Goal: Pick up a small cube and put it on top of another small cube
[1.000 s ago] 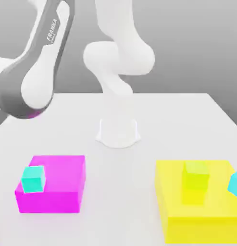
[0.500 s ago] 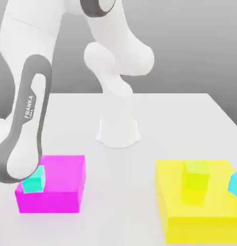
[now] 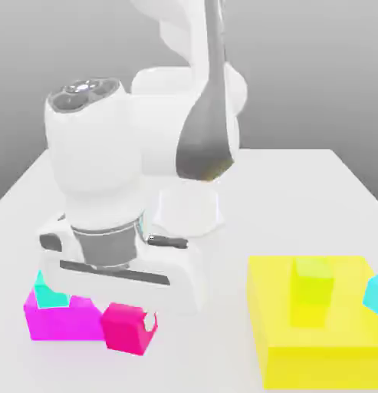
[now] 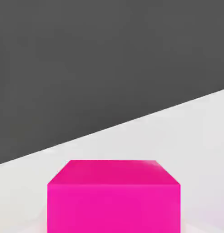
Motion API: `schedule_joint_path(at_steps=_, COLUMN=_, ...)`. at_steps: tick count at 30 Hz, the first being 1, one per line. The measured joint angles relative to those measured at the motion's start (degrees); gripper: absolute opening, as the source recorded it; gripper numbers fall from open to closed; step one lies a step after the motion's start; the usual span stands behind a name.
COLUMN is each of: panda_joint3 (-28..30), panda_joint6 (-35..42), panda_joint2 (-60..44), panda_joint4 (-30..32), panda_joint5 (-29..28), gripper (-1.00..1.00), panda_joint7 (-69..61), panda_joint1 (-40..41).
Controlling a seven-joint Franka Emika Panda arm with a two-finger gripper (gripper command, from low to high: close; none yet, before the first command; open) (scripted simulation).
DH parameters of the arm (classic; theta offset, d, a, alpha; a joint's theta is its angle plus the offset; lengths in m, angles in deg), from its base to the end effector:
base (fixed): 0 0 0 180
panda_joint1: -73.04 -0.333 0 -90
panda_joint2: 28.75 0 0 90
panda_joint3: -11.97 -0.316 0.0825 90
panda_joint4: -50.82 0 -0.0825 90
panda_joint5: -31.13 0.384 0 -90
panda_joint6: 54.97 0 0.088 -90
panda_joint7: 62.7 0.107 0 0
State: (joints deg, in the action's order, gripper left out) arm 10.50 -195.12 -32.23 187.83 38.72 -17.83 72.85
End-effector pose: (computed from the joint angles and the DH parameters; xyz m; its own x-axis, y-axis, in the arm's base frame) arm 0.4966 0.0146 0.2921 0.6552 -0.7524 -0.0677 -0.7555 -0.6530 -0.0533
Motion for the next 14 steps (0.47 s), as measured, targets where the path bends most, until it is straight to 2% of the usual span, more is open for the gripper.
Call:
schedule_joint_path(at_steps=3, panda_joint3=-4.58, panda_joint6=2.82, panda_joint2=7.72, panda_joint4=4.64, panda_joint5=-1.36, gripper=-1.0, panda_joint7=-4.01, panda_joint1=-9.14)
schedule_joint_path(at_steps=6, panda_joint3=-8.96, panda_joint6=5.51, panda_joint2=15.24, panda_joint4=9.25, panda_joint5=-2.87, gripper=-1.0, panda_joint7=-7.75, panda_joint1=-14.31)
schedule_joint_path(at_steps=10, panda_joint3=-10.73, panda_joint6=-1.55, panda_joint2=11.44, panda_joint4=12.53, panda_joint5=-4.67, gripper=-1.0, panda_joint7=-7.69, panda_joint1=-15.42)
schedule_joint_path(at_steps=11, panda_joint3=-10.86, panda_joint6=-3.68, panda_joint2=9.89, panda_joint4=13.13, panda_joint5=-5.09, gripper=1.0, panda_joint7=-7.41, panda_joint1=-15.41)
schedule_joint_path(at_steps=14, panda_joint3=-10.86, panda_joint6=-3.68, panda_joint2=9.89, panda_joint4=13.13, panda_joint5=-5.08, gripper=1.0, panda_joint7=-7.41, panda_joint1=-15.41)
